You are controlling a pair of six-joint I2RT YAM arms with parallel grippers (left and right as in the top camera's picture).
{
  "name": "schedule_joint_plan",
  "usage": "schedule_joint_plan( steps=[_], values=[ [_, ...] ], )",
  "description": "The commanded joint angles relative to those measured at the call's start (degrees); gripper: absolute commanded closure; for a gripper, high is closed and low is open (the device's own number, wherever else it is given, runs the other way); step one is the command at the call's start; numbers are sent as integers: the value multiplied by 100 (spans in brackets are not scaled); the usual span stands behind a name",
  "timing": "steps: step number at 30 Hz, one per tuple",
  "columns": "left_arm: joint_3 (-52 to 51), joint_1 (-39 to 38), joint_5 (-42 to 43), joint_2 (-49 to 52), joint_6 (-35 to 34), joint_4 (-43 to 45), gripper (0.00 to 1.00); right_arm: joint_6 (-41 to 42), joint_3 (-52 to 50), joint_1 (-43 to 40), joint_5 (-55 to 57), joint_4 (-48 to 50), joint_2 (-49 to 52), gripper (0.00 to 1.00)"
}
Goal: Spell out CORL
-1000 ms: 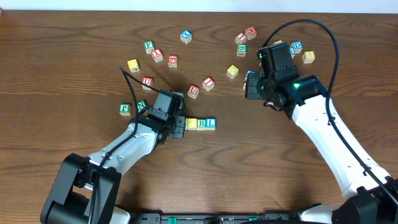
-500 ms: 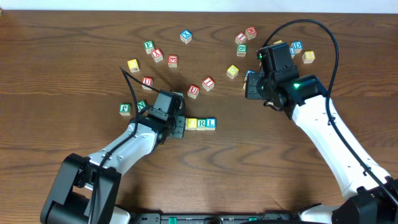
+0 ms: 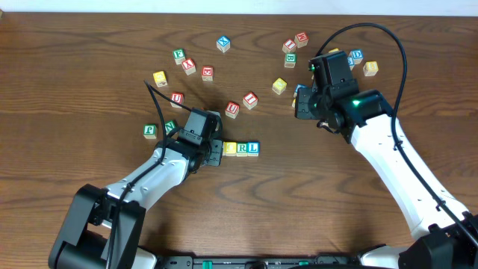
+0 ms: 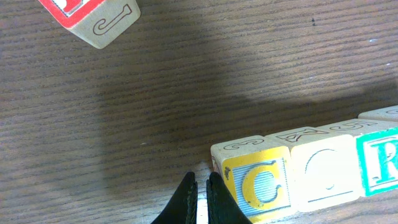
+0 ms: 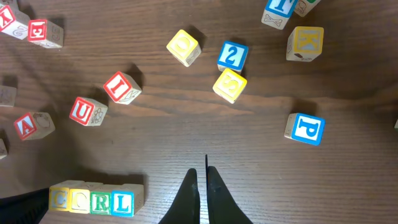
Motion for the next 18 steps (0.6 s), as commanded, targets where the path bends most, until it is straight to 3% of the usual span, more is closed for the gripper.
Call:
schedule_joint_plan(
  steps=[1,18],
  values=[
    [-96,22,11,48,50,-7,92,-11,70,0,70,-28,-131,99],
    [-90,361,-286,-282,-129,-245,93,-11,70,-2,136,-87,-131,99]
  ],
)
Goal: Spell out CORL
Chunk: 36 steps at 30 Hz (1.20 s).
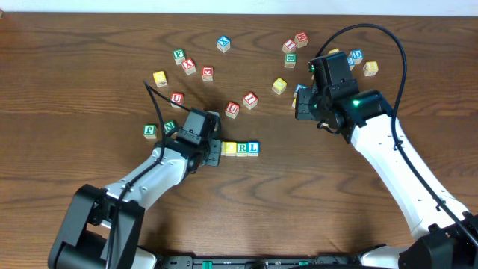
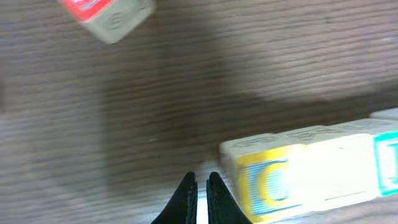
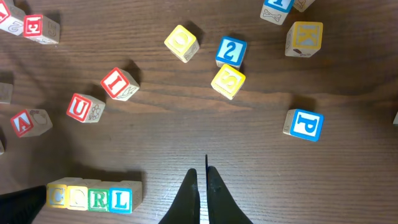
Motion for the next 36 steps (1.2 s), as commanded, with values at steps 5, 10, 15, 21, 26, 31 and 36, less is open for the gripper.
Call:
schedule_joint_plan(
  steps=[5,10,15,21,26,31,36],
  values=[
    [-90,599,-216,-1091,-109,-527,93,-11,70,-2,225,-31,-131,99],
    [-90,660,-219,-2118,-103,-844,93,-4,70,-15,254,-168,-133,99],
    [-90,660,-219,-3230,-61,-1296,93,142,72,-98,501,-555,-439,99],
    [-90,660,-221,-3628,179,-1657,93,144,72,-68,455,-664,-984,99],
    [-90,660,-501,-3630,177,-1812,93,151,70,2,417,-737,-999,99],
    [-90,660,-501,-3654,179,-1827,93,144,70,0,483,-741,-999,99],
    [-90,660,-498,-3670,175,-1827,93,142,70,0,529,-772,-999,99]
  ],
)
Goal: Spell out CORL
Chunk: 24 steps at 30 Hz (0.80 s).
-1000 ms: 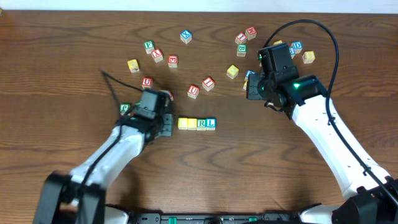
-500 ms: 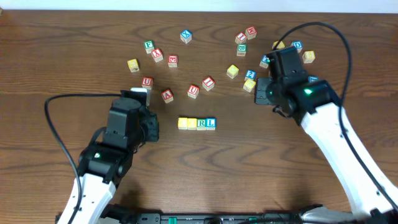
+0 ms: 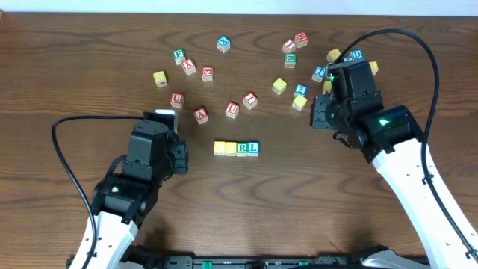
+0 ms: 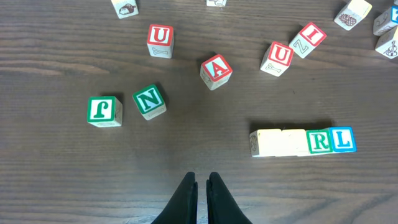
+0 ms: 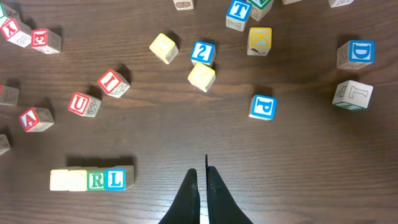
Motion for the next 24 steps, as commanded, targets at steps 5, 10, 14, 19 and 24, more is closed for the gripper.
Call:
schedule_joint_plan(
  steps=[5,10,14,19,24],
  values=[
    [-26,20,-87,-221,101,-17,94,72,70,28,282,-109,-2,99],
    [-26,20,-90,-577,101,-20,93,76,70,28,278,-155,-2,99],
    [-26,20,-87,-868,101,-26,93,101,70,31,278,-181,-4,99],
    [-26,20,-90,-1073,103,-103,93,118,70,31,275,-275,-4,99],
    [-26,20,-92,-1082,120,-190,93,164,70,39,214,-291,-87,99]
  ],
)
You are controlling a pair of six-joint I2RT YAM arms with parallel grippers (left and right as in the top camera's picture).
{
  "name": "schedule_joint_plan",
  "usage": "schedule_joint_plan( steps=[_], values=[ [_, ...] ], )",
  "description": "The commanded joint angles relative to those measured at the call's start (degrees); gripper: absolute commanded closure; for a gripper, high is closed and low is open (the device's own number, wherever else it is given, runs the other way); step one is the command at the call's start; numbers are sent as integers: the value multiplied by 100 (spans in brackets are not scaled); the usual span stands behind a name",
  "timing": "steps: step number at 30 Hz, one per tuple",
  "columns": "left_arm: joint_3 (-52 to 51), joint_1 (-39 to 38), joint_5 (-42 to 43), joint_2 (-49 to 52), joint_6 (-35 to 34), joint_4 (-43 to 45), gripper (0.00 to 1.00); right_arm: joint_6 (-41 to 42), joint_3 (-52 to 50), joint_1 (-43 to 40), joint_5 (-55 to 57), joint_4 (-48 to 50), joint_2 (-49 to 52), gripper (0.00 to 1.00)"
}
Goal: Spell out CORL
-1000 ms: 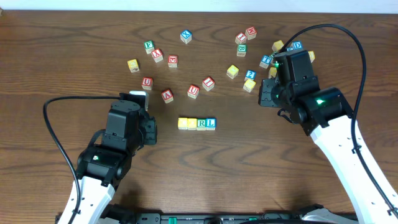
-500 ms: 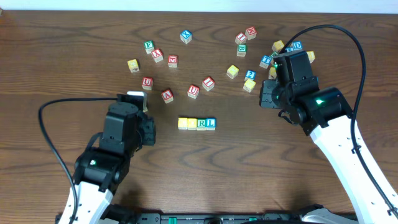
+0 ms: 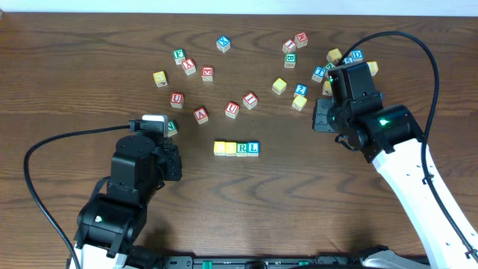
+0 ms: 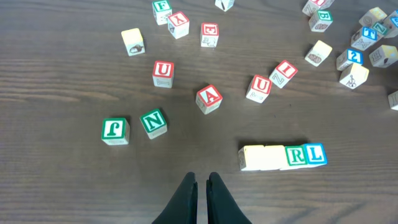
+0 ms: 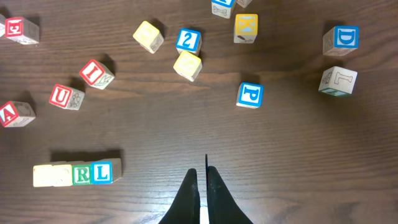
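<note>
Four letter blocks stand touching in a row [image 3: 236,148] at the table's middle: a yellow C [image 4: 252,158], a pale yellow O [image 4: 273,157], a green R [image 4: 295,154] and a blue L [image 4: 314,153]. The row also shows at lower left in the right wrist view [image 5: 74,173]. My left gripper [image 4: 201,180] is shut and empty, high above bare wood to the left of the row. Off to the row's right, my right gripper [image 5: 202,176] is also shut, empty and high.
Loose blocks lie scattered behind the row: a red A [image 4: 209,98], two red U blocks [image 4: 163,71], a green N [image 4: 153,121] and a green J [image 4: 115,130] on the left; a blue P [image 5: 250,94], a blue 2 [image 5: 188,40] and a D [image 5: 346,38] on the right.
The left arm has drawn further back and higher, so its view takes in more of the table. The right wrist view is slightly higher. No block has moved.
At first my shut left gripper was low at the C end of the row, tips beside that block, and stayed there at the second moment. Then it was raised and off to the left, and now farther back. The right gripper stayed shut aloft, rising.
</note>
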Motion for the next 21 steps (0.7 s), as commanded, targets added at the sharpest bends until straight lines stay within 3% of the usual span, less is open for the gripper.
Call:
schedule_joint_plan(
  steps=[1,13,21],
  values=[
    [-26,20,-70,-42,120,-31,92,101,70,52,48,-11,-164,99],
    [122,20,-70,-98,125,15,93,98,70,511,120,-291,-1241,99],
    [227,20,-70,-741,120,9,93,116,70,577,308,-772,-1943,99]
  ],
)
